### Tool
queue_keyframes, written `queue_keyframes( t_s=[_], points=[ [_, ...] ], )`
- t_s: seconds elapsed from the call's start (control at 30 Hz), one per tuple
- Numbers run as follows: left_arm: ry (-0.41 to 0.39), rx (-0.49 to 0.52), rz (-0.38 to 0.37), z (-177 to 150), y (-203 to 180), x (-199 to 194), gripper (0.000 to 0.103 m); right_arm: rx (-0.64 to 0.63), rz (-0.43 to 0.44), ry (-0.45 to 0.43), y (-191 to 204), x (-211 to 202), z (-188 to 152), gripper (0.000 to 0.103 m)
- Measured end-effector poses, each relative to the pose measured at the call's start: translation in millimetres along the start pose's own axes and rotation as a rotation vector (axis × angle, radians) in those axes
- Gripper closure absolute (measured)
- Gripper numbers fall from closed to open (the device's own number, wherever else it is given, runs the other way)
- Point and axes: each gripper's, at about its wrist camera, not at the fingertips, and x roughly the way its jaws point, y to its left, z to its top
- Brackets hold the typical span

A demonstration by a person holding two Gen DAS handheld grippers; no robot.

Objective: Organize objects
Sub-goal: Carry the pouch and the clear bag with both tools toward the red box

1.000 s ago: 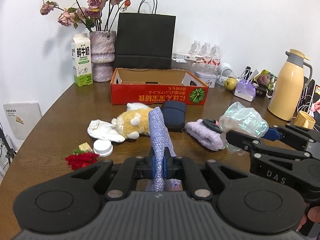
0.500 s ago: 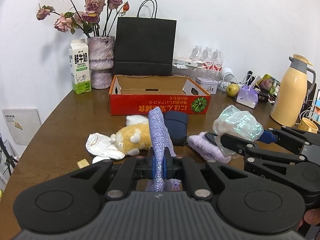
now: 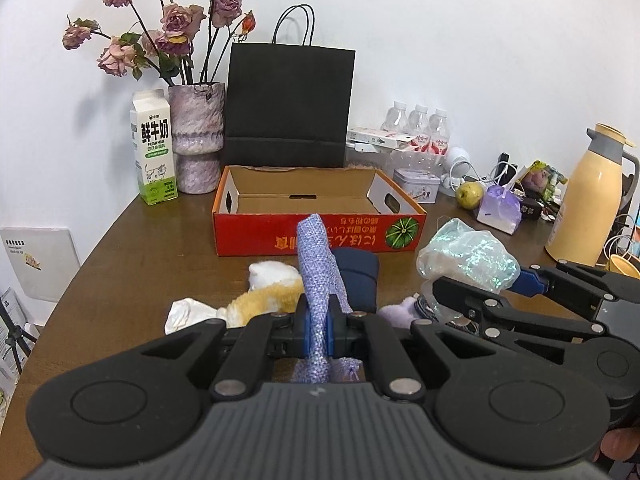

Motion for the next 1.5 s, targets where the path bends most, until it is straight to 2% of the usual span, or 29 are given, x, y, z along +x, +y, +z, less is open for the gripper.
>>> queue_keyframes(
  t_s=[0.37,1.5],
  points=[
    [0.006,-0.008,0.002,19.2,3.6,16.0,0.095,0.015,0.000,0.013,-9.6,24.5,14.8,0.064],
    [0.053,-0.049,-0.010,72.9,20.5,113.5,0.095,0.053,-0.002,0.074,-43.9,120.8,32.2,0.064]
  ],
)
